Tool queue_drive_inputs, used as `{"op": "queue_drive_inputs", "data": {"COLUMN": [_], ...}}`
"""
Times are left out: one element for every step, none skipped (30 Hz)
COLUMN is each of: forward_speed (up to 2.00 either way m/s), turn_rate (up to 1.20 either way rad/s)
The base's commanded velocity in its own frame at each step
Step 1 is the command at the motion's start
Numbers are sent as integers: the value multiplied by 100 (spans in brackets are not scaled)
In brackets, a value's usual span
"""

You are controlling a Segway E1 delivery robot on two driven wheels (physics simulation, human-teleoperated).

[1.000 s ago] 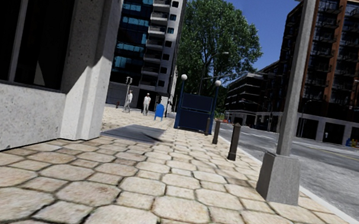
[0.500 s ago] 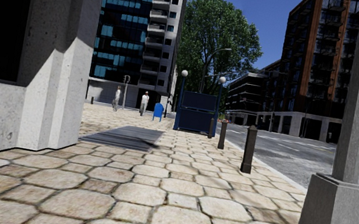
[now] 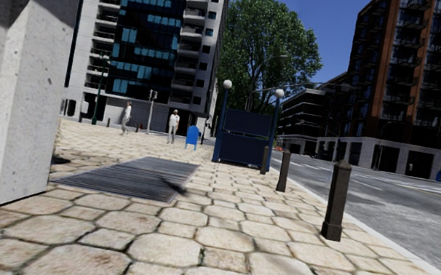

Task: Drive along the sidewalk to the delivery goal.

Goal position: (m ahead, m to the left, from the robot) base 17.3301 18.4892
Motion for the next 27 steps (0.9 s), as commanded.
{"op": "queue_drive_inputs", "data": {"forward_speed": [200,200,200,200,200,200,200,200,200,200,200,200,200,200,200,200,200,200,200,200,200,200,200,200,200,200,200], "turn_rate": [0,0,0,0,0,0,0,0,0,0,0,0,0,0,0,0,0,0,0,0,0,0,0,0,0,0,0]}}
